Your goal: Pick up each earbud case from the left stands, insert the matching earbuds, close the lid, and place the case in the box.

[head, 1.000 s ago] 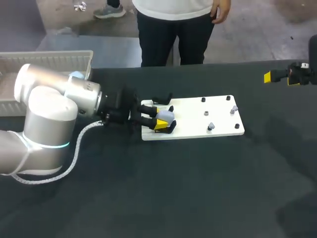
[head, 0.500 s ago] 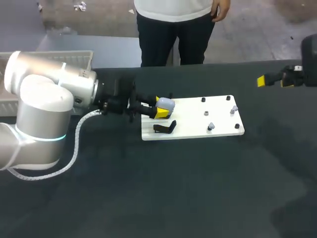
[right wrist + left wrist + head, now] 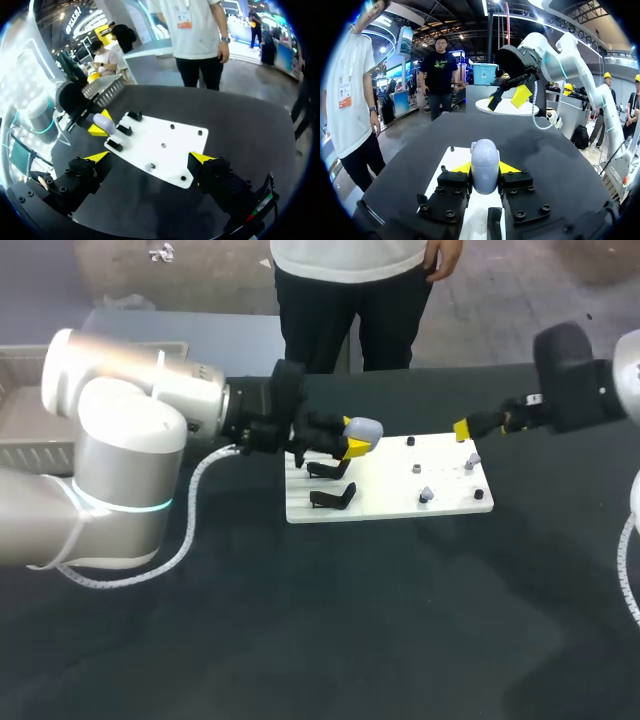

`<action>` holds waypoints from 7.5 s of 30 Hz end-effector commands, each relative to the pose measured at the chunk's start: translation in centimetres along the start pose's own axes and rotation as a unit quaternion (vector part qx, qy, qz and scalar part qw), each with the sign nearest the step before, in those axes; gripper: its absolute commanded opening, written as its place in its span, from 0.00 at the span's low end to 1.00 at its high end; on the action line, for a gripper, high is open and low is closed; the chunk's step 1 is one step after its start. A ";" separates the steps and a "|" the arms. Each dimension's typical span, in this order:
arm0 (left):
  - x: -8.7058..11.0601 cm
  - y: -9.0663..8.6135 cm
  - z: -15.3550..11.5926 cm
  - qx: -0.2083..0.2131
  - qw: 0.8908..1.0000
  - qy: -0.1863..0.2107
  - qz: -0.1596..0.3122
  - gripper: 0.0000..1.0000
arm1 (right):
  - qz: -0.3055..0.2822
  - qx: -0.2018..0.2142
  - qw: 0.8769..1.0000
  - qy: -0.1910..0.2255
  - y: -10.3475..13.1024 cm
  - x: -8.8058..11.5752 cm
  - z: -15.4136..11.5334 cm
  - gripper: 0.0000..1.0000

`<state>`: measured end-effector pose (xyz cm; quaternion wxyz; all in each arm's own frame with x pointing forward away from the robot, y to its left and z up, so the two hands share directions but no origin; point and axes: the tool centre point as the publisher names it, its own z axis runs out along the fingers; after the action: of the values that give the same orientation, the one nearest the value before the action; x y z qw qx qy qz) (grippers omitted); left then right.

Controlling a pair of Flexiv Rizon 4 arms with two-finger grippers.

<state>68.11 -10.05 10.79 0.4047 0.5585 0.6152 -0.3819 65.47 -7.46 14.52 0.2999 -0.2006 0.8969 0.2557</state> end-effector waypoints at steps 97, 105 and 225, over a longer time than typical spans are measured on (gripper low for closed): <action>-4.2 -0.5 -2.3 0.024 0.986 -0.162 0.026 0.00 | -0.029 0.206 0.969 0.135 -5.9 0.8 0.8 1.00; -4.2 -0.5 -2.3 0.024 0.986 -0.162 0.026 0.00 | -0.023 0.224 0.960 0.168 -6.9 2.3 2.4 1.00; -4.2 -0.5 -2.3 0.024 0.986 -0.162 0.026 0.00 | -0.031 0.198 0.935 0.292 -8.8 3.4 8.5 0.00</action>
<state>67.67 -9.56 15.68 0.4914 0.5160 0.5192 -0.4720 71.40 -10.30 2.76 0.0685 -0.2311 0.9705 -0.0048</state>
